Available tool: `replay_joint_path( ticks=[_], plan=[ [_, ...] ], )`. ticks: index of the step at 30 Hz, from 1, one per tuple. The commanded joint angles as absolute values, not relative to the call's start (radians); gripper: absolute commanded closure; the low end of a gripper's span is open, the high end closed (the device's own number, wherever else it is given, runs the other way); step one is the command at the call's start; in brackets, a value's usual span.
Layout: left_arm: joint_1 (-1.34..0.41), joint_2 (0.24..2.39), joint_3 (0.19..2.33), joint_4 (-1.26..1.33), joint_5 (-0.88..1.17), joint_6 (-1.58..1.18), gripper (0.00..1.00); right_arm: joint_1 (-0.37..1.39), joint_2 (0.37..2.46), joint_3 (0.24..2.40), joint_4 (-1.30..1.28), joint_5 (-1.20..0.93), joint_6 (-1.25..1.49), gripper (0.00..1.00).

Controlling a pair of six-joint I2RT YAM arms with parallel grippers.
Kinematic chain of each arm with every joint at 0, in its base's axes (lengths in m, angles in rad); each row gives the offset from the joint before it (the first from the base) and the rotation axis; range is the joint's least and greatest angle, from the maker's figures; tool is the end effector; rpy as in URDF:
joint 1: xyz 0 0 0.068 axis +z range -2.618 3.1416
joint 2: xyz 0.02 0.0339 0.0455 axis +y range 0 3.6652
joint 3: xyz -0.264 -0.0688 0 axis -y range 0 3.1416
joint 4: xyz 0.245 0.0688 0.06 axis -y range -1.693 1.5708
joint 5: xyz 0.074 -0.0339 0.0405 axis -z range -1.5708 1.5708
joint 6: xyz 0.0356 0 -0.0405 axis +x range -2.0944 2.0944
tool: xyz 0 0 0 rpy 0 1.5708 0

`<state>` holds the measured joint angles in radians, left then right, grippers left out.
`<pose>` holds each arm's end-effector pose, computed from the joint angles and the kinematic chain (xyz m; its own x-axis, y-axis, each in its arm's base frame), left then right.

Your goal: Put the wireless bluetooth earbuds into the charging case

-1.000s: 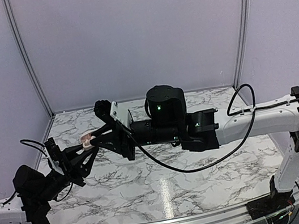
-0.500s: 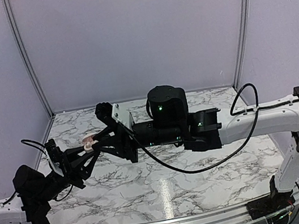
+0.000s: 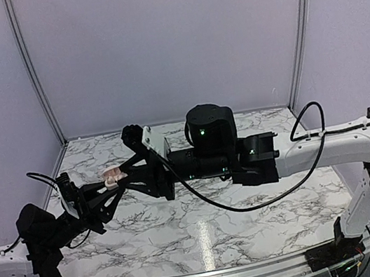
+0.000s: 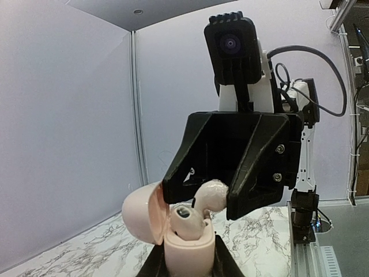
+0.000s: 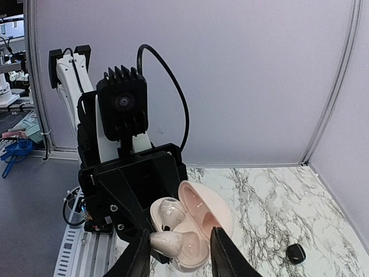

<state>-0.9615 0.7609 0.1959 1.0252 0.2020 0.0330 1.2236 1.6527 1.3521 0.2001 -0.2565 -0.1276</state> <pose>0.0888 -0.1397 0.2634 0.2839 -0.3504 -0.8925 0.8974 0.4250 0.1186 0.1280 0.3804 0.3505 0.0928 -0.1053 -0.9901 -0.9917 0.0790 -0.1014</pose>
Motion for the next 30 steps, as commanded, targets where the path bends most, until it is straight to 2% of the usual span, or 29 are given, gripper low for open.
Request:
replay_joint_path(
  ticks=[1, 12, 30],
  plan=[
    [-0.966, 0.769, 0.238, 1.091, 0.234, 0.038, 1.0, 1.21, 1.597, 1.345, 0.175, -0.211, -0.125, 0.62],
    [-0.966, 0.78, 0.244, 1.091, 0.236, 0.035, 1.0, 1.21, 1.557, 1.315, 0.168, -0.215, -0.135, 0.53],
    [-0.967, 0.786, 0.244, 1.091, 0.24, 0.035, 1.0, 1.205, 1.594, 1.339, 0.165, -0.186, -0.117, 0.53]
  ],
)
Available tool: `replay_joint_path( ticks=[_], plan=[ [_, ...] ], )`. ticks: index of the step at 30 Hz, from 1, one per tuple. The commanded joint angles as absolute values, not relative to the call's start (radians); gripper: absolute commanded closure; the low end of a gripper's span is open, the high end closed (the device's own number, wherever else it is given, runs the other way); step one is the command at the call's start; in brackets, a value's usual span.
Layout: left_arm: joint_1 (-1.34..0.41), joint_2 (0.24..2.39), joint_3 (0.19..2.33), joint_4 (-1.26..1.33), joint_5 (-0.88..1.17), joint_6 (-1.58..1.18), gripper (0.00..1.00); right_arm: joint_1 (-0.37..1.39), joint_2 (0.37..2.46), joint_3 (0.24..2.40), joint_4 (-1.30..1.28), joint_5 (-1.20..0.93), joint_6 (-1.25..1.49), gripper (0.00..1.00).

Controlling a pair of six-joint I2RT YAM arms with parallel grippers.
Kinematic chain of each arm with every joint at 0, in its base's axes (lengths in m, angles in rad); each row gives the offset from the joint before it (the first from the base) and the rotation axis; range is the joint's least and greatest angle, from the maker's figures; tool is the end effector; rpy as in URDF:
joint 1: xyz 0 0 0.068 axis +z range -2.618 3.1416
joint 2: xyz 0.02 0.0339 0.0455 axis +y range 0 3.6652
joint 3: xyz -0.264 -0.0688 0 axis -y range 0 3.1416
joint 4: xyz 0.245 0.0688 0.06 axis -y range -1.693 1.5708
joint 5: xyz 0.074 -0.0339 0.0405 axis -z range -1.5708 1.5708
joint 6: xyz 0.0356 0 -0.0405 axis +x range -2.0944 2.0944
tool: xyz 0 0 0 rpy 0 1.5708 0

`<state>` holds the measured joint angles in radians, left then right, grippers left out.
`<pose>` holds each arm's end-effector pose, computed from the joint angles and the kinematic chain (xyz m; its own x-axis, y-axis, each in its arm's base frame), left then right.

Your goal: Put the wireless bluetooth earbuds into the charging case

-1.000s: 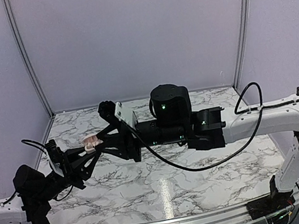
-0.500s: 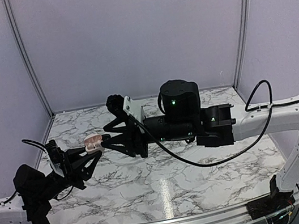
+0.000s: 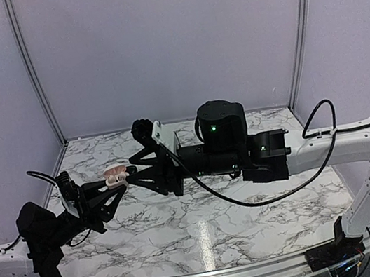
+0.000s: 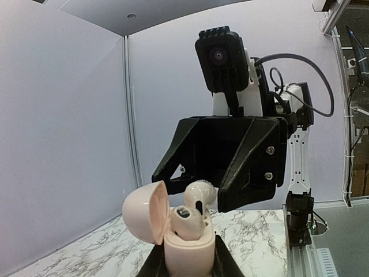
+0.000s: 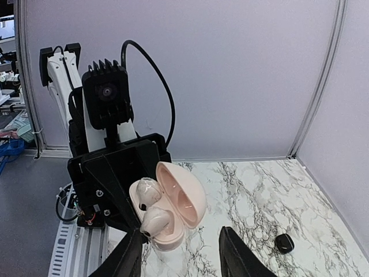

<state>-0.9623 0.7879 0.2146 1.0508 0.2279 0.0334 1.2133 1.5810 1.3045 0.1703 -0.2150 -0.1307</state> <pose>0.0898 -0.1430 0.2681 0.2931 -0.3638 -0.8842 0.9047 0.4046 0.1334 0.1269 0.3614 0.3568 0.0922 -0.1171 -0.9888 -0.9858 0.1290 -0.1072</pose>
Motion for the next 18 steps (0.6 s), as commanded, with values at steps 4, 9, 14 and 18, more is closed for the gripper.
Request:
replay_joint_path(
  ticks=[4, 9, 14, 18],
  plan=[
    [-0.966, 0.784, 0.24, 1.09, 0.24, 0.034, 1.0, 1.198, 1.592, 1.335, 0.167, -0.187, -0.108, 0.54],
    [-0.966, 0.789, 0.239, 1.091, 0.248, 0.036, 1.0, 1.187, 1.595, 1.332, 0.169, -0.203, -0.092, 0.53],
    [-0.966, 0.801, 0.245, 1.091, 0.249, 0.035, 1.0, 1.181, 1.592, 1.329, 0.167, -0.24, -0.094, 0.53],
    [-0.966, 0.809, 0.247, 1.091, 0.237, 0.03, 1.0, 1.176, 1.565, 1.295, 0.191, -0.329, -0.107, 0.53]
  ],
)
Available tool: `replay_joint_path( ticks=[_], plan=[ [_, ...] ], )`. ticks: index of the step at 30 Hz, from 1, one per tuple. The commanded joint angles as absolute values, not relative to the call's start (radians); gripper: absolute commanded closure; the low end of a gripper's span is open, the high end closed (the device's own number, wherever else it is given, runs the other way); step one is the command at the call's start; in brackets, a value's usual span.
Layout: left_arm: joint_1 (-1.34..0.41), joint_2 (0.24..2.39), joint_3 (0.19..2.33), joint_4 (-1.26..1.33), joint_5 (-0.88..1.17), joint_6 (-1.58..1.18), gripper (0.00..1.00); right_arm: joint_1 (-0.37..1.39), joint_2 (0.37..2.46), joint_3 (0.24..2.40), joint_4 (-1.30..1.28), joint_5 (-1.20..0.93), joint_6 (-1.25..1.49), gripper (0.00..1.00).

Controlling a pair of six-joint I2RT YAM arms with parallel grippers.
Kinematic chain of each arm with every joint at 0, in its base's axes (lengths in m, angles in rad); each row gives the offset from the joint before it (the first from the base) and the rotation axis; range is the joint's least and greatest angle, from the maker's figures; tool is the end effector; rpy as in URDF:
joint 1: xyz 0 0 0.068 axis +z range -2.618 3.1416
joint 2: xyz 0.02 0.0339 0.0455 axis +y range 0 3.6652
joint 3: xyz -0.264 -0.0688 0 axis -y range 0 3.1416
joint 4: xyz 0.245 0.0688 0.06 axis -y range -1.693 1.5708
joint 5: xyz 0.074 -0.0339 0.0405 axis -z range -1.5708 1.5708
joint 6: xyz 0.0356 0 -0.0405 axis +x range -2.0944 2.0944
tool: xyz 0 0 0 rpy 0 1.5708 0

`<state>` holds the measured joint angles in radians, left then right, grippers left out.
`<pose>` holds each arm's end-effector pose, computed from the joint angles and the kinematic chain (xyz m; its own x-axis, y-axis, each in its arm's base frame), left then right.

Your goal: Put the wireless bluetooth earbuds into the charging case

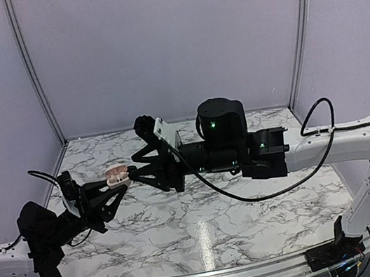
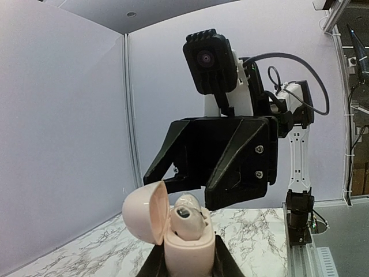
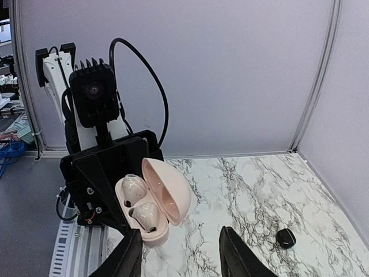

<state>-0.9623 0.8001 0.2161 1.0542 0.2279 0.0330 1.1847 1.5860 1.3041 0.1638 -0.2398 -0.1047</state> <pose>0.0908 -0.1445 0.2671 0.2890 -0.3586 -0.8876 0.9054 0.4036 0.1317 0.1367 0.3588 0.3542 0.0592 -0.1240 -0.9905 -0.9879 0.1351 -0.0759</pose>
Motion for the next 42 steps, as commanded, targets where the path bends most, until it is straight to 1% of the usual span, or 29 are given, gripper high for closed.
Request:
replay_joint_path(
  ticks=[1, 3, 5, 9, 12, 20, 23, 29, 42],
  plan=[
    [-0.966, 0.812, 0.247, 1.091, 0.236, 0.028, 1.0, 1.172, 1.559, 1.285, 0.194, -0.359, -0.111, 0.52],
    [-0.966, 0.819, 0.248, 1.091, 0.242, 0.023, 1.0, 1.158, 1.551, 1.274, 0.196, -0.424, -0.117, 0.48],
    [-0.966, 0.825, 0.253, 1.089, 0.261, 0.017, 1.0, 1.15, 1.554, 1.275, 0.182, -0.466, -0.126, 0.42],
    [-0.966, 0.841, 0.268, 1.088, 0.304, 0.007, 1.0, 1.145, 1.569, 1.297, 0.149, -0.477, -0.139, 0.36],
    [-0.966, 0.849, 0.275, 1.086, 0.32, 0.006, 1.0, 1.146, 1.584, 1.315, 0.137, -0.481, -0.142, 0.35],
    [-0.966, 0.873, 0.297, 1.055, 0.308, -0.021, 1.0, 1.147, 1.613, 1.355, 0.114, -0.541, -0.163, 0.35],
    [-0.966, 0.882, 0.302, 1.051, 0.298, -0.038, 1.0, 1.155, 1.618, 1.367, 0.099, -0.57, -0.186, 0.38],
    [-0.965, 0.874, 0.302, 1.04, 0.235, -0.061, 1.0, 1.183, 1.607, 1.368, 0.053, -0.582, -0.249, 0.46],
    [-0.949, 0.909, 0.336, 0.993, 0.181, -0.147, 1.0, 1.226, 1.554, 1.343, 0.031, -0.544, -0.33, 0.47]
  ],
)
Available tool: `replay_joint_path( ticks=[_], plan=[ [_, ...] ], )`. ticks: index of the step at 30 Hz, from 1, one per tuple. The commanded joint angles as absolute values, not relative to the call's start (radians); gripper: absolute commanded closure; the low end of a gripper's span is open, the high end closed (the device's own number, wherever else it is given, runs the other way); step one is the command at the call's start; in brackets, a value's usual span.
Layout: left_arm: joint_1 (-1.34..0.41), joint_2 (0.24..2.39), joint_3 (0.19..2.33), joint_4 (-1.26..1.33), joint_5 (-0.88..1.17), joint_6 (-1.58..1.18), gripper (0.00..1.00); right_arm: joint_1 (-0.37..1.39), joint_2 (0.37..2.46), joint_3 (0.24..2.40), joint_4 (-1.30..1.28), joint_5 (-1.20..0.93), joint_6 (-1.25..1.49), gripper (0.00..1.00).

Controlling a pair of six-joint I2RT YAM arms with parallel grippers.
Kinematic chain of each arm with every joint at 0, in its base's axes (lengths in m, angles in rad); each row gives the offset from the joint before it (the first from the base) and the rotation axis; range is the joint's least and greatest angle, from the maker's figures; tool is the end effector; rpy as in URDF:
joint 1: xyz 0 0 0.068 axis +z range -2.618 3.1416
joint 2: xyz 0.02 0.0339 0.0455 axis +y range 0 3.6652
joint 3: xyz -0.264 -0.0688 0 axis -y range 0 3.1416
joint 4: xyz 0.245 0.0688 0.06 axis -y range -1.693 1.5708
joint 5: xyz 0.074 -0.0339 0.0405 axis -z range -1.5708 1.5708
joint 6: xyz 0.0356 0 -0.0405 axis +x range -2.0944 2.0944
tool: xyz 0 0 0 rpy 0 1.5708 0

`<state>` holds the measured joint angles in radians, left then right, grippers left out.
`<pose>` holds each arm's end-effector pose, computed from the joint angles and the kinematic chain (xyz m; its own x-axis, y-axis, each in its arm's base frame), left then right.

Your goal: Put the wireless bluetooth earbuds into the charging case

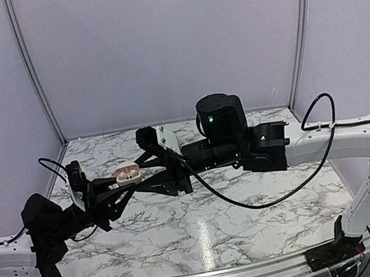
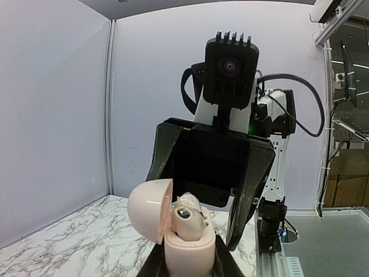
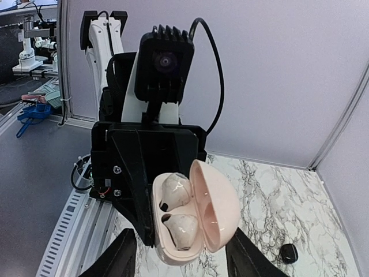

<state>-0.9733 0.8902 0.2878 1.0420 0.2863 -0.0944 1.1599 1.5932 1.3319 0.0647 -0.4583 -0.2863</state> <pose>0.0972 -0.1608 0.2753 0.1500 -0.3812 -0.9122 0.9553 0.2938 0.0344 0.1381 0.3565 0.3514 0.2063 -0.1606 -0.9652 -0.9770 -0.0885 -0.1941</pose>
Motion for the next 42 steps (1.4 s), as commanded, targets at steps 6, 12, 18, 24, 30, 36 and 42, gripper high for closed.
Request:
replay_joint_path(
  ticks=[6, 12, 18, 24, 30, 36, 42],
  plan=[
    [-0.938, 0.922, 0.354, 0.962, 0.176, -0.167, 1.0, 1.238, 1.541, 1.35, 0.016, -0.553, -0.356, 0.48],
    [-0.93, 0.919, 0.36, 0.957, 0.164, -0.182, 1.0, 1.243, 1.564, 1.364, -0.028, -0.547, -0.368, 0.51],
    [-0.922, 0.923, 0.378, 0.944, 0.169, -0.216, 1.0, 1.265, 1.583, 1.371, -0.075, -0.468, -0.418, 0.55],
    [-0.911, 0.929, 0.391, 0.907, 0.098, -0.251, 1.0, 1.304, 1.611, 1.377, -0.161, -0.343, -0.491, 0.58],
    [-0.893, 0.94, 0.421, 0.821, 0.043, -0.305, 1.0, 1.299, 1.571, 1.332, -0.157, -0.269, -0.507, 0.45],
    [-0.891, 0.979, 0.418, 0.811, 0.018, -0.315, 1.0, 1.223, 1.493, 1.261, -0.074, -0.296, -0.42, 0.28],
    [-0.868, 1.044, 0.458, 0.668, -0.135, -0.367, 1.0, 1.148, 1.402, 1.167, 0.027, -0.291, -0.343, 0.22]
  ],
)
